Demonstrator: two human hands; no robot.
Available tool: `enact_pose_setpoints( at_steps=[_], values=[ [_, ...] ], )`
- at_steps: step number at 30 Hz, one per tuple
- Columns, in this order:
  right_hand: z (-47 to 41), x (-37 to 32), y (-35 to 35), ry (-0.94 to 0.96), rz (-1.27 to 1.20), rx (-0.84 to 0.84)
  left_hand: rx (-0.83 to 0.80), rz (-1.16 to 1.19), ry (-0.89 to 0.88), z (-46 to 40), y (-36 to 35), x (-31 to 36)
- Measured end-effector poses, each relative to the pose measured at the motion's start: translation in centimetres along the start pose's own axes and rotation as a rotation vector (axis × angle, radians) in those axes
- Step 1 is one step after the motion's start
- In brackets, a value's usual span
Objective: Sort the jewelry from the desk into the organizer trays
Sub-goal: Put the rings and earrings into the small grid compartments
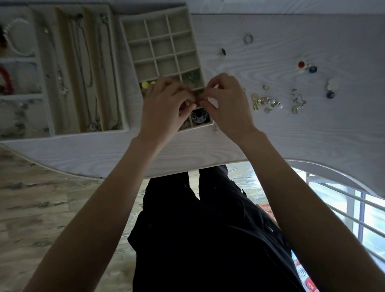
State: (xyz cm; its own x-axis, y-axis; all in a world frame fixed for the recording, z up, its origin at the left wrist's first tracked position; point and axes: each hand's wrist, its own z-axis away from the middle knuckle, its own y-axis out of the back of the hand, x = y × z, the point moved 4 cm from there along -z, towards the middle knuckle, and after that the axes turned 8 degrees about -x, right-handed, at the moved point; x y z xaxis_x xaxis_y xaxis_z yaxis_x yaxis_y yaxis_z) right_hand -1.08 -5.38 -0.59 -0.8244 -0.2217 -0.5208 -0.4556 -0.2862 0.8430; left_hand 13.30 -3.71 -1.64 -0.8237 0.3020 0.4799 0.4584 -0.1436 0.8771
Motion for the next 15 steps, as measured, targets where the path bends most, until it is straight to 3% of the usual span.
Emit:
enact_pose_setpoints(
  at_steps=[8,15],
  values=[
    [0.7,0.0,1.9,0.024,-0.006,0.131,0.071,-0.019,0.043,0.9,0.5,-0.6],
    [0.9,-0.1,1.3,0.071,0.058,0.047,-0.016,-0.035,0.023,0.5,0.3,-0.4]
  ],
)
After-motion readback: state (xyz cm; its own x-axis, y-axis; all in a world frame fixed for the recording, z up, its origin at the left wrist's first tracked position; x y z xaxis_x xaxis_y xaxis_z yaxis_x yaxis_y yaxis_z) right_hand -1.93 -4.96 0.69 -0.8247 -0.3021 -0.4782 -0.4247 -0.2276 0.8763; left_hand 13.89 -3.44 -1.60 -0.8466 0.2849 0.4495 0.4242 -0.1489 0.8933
